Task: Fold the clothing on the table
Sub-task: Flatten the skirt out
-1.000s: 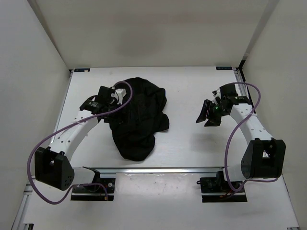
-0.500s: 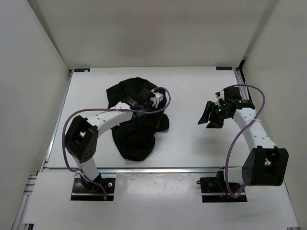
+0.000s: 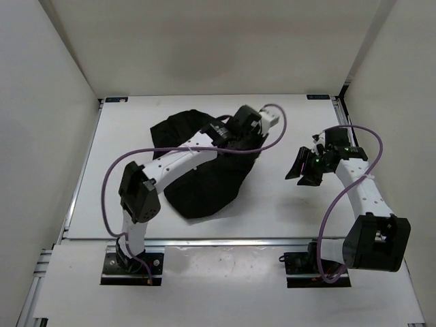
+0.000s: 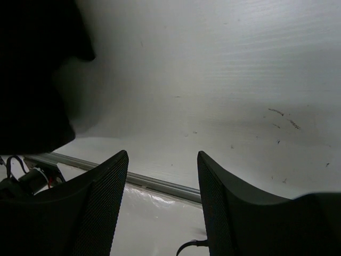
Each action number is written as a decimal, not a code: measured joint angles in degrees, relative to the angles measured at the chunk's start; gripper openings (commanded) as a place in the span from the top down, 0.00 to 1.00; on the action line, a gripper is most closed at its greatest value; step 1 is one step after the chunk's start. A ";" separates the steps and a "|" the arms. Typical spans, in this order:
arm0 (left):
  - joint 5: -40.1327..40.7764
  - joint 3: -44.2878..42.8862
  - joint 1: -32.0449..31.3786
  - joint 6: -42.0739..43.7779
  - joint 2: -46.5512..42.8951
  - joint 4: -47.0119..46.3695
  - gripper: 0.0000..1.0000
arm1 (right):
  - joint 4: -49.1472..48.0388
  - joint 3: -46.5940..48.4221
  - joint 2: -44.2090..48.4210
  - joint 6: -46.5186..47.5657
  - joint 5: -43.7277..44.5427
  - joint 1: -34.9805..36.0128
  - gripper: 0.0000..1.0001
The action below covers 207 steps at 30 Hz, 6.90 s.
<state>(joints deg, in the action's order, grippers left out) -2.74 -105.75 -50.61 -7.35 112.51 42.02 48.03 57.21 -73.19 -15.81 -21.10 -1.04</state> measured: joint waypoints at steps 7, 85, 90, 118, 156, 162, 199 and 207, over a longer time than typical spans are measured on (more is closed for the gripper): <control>-12.61 -6.38 4.66 -1.31 -18.18 -3.45 1.00 | -0.66 0.00 -0.31 0.39 -0.37 -1.03 0.40; -2.21 62.58 32.52 -22.71 -41.88 -18.82 0.29 | 2.27 32.00 -5.86 0.46 13.07 18.01 1.00; -2.49 62.58 32.74 -22.69 -41.72 -19.08 0.30 | 3.37 21.07 -5.25 2.21 4.87 20.70 1.00; -24.65 37.31 23.08 -34.21 -11.23 -34.91 0.29 | 22.03 -5.25 3.26 -1.14 7.15 19.37 1.00; -24.11 21.88 35.67 -37.11 -12.26 -24.57 1.00 | 3.30 22.27 -15.08 1.62 11.50 12.57 1.00; -20.61 43.25 37.53 -34.12 -28.02 -25.27 1.00 | 1.53 22.08 -16.33 4.94 10.71 16.13 1.00; -5.79 63.58 34.73 -30.62 -40.24 -18.45 1.00 | -14.10 -11.91 -11.23 -18.95 -25.62 7.54 0.42; -5.75 63.63 32.63 -30.58 -40.72 -17.77 1.00 | -40.26 -30.47 -8.02 -49.83 -36.13 12.28 0.46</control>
<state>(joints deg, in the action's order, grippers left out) -8.49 -42.13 -17.98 -37.93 71.79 24.25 7.77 26.74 -81.21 -65.65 -57.23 11.25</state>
